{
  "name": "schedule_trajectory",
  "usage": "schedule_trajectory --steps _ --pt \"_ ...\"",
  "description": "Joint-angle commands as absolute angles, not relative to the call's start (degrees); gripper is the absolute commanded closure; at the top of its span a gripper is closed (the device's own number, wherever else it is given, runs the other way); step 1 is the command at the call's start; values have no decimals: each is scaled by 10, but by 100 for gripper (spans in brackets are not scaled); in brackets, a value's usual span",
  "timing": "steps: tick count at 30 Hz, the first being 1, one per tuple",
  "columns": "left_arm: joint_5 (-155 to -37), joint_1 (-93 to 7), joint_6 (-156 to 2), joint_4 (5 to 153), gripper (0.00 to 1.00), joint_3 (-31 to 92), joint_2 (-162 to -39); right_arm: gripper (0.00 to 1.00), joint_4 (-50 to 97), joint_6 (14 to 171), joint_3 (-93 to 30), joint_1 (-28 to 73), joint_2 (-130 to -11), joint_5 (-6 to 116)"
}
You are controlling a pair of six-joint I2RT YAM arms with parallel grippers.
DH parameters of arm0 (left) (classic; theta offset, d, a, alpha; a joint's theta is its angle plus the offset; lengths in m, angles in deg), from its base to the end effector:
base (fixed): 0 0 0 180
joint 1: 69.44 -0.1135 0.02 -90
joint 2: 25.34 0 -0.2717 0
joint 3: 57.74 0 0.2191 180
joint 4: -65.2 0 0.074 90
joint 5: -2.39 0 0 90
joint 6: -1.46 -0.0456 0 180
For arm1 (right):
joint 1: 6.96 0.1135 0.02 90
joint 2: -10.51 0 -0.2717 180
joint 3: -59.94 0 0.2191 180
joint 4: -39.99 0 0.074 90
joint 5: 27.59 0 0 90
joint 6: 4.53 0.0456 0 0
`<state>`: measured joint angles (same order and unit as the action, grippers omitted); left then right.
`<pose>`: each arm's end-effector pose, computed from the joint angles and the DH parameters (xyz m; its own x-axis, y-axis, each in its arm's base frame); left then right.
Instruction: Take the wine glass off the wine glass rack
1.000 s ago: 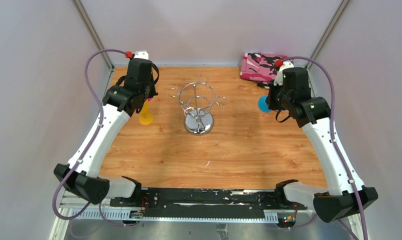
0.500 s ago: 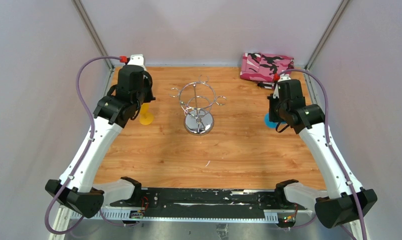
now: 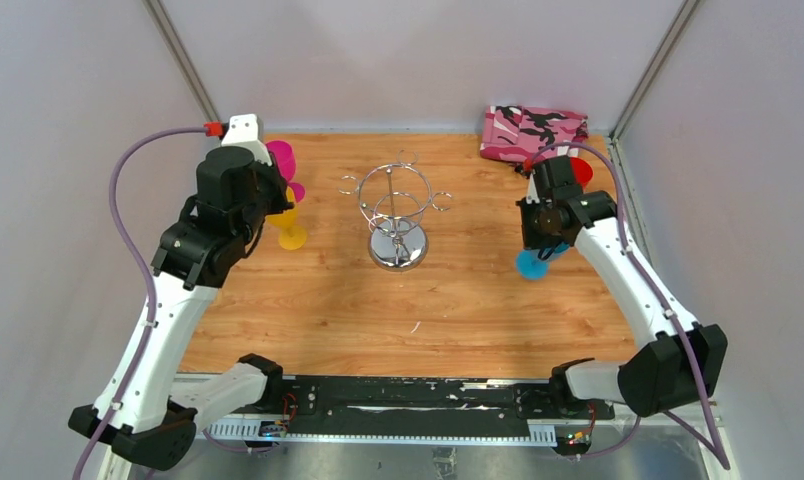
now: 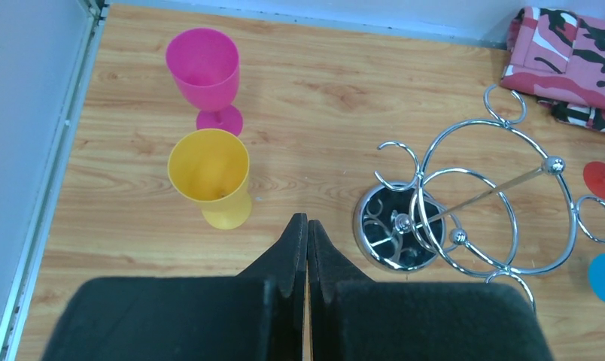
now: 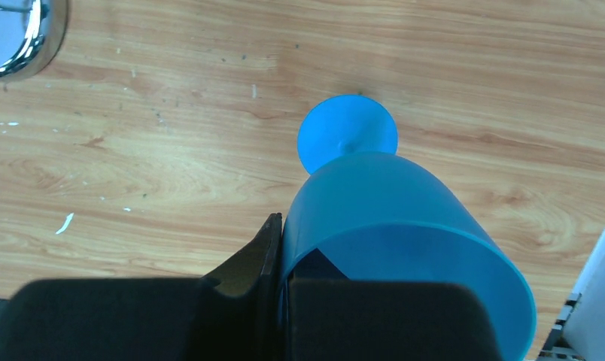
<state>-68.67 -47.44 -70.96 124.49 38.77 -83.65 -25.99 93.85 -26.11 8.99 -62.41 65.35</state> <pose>0.1527 -0.0457 0.4380 -0.3403 -0.1706 -0.9247 -0.0307 0.9849 -0.1705 0.2177 0.0598 0.3277 -0.7938 -0.0755 -0.6034 -0.1304 0.9903 0.0476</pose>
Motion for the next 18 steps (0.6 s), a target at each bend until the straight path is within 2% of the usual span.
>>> schedule_trajectory --steps 1,11,18 --pt "-698 -470 -710 1242 100 379 -840 100 -248 937 -303 101 -663 600" --pt "-692 -470 -714 1242 100 383 -852 100 -256 910 -507 121 -869 585" --pt "-600 -466 -719 1243 100 387 -850 100 -304 888 -672 124 -1010 581"
